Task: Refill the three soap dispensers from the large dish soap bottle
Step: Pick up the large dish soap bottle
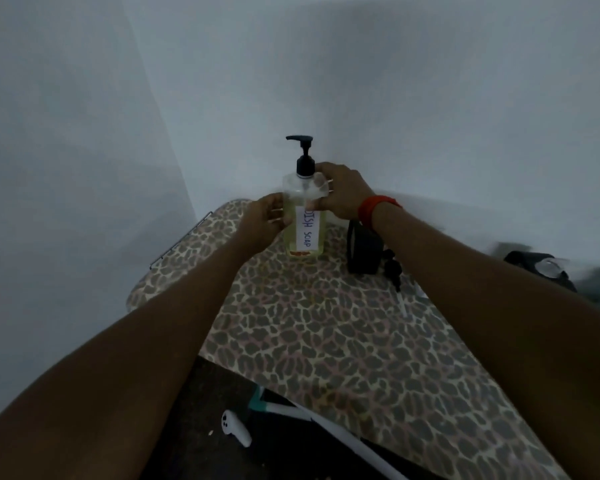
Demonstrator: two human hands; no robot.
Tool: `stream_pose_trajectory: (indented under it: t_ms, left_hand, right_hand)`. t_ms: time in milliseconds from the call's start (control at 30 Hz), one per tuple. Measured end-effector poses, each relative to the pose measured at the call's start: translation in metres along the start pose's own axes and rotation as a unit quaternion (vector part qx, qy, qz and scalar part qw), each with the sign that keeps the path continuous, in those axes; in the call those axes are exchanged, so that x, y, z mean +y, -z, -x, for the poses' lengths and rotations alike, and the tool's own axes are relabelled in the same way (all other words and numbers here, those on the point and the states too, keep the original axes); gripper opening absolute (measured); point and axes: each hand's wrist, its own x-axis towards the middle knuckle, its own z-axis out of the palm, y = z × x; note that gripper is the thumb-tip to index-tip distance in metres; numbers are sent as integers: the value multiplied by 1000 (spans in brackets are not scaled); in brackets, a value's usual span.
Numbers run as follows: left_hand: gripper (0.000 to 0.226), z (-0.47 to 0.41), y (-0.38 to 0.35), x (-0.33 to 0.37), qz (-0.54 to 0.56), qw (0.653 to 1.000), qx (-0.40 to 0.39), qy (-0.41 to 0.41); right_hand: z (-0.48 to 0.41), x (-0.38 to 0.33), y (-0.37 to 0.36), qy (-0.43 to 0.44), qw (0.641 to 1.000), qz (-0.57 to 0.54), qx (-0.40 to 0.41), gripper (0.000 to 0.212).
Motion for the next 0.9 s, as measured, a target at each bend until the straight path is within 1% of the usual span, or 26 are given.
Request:
stream_pose_trajectory:
  t_ms: [133,267,367,467,600,700,800,900]
  left_hand:
    - [48,18,10,14,-4,1000,13,-10]
    - [48,47,18,46,-14,999,9,-32]
    - [48,72,15,74,-29,998,-8,-51]
    - [48,97,-2,103,-20,997,-35,-61]
    - [47,129,-53,136,-8,993,-75,-88]
    - [49,152,-108,152,16,990,-108,-89]
    - [44,175,-168,164,23,983,-148,-107]
    - [42,193,-225,171,37,977,-171,-120]
  right_hand:
    - [18,-9,2,17,999,-35,26,78]
    - [48,-29,16,10,997,-64,45,84]
    - [83,-36,35,12,995,-77,63,79]
    - [130,-34,58,3,992,-94,88,77]
    - [206,-17,92,-28,987,-112,115,79]
    - [265,8,115,-59,982,-115,135,77]
    - [321,37,135,-97,980,-81,154,73]
    - [373,64,149,-144,969,-87,180,72]
